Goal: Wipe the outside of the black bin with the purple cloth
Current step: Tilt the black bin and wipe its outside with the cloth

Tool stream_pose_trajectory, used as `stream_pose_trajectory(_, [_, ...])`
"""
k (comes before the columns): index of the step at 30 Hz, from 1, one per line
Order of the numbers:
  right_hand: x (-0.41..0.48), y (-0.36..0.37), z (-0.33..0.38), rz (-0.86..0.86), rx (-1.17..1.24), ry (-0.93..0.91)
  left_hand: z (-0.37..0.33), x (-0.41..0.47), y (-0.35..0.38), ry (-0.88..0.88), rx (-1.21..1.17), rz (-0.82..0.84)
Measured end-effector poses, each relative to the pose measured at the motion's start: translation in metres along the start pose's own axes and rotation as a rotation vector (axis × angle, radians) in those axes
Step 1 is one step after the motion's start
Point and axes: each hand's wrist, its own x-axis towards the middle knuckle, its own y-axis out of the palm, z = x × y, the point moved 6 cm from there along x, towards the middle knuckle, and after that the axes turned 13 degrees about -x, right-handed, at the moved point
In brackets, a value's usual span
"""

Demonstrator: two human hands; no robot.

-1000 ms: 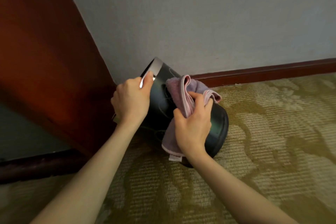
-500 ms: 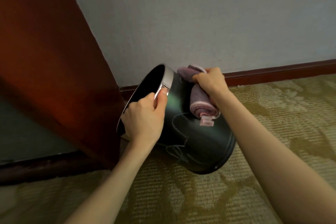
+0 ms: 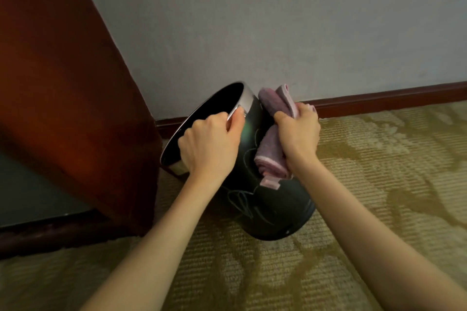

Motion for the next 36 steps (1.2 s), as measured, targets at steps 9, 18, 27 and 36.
stream_pose_trajectory(9, [-0.088,0.007,-0.012,-0.136,0.127,-0.183,-0.003,0.021,0.014,-0.047,-0.076,0.084])
stream_pose_trajectory(18, [-0.048,-0.003,0.007,-0.054,0.086,-0.143,-0.001,0.01,0.007,0.016,-0.107,0.093])
stream_pose_trajectory(27, [0.05,0.01,0.008,0.283,-0.046,0.021,-0.011,-0.019,0.0,0.103,-0.088,0.114])
stream_pose_trajectory(36, [0.024,0.001,0.017,0.162,-0.064,-0.194,-0.005,-0.011,0.002,0.008,-0.124,0.1])
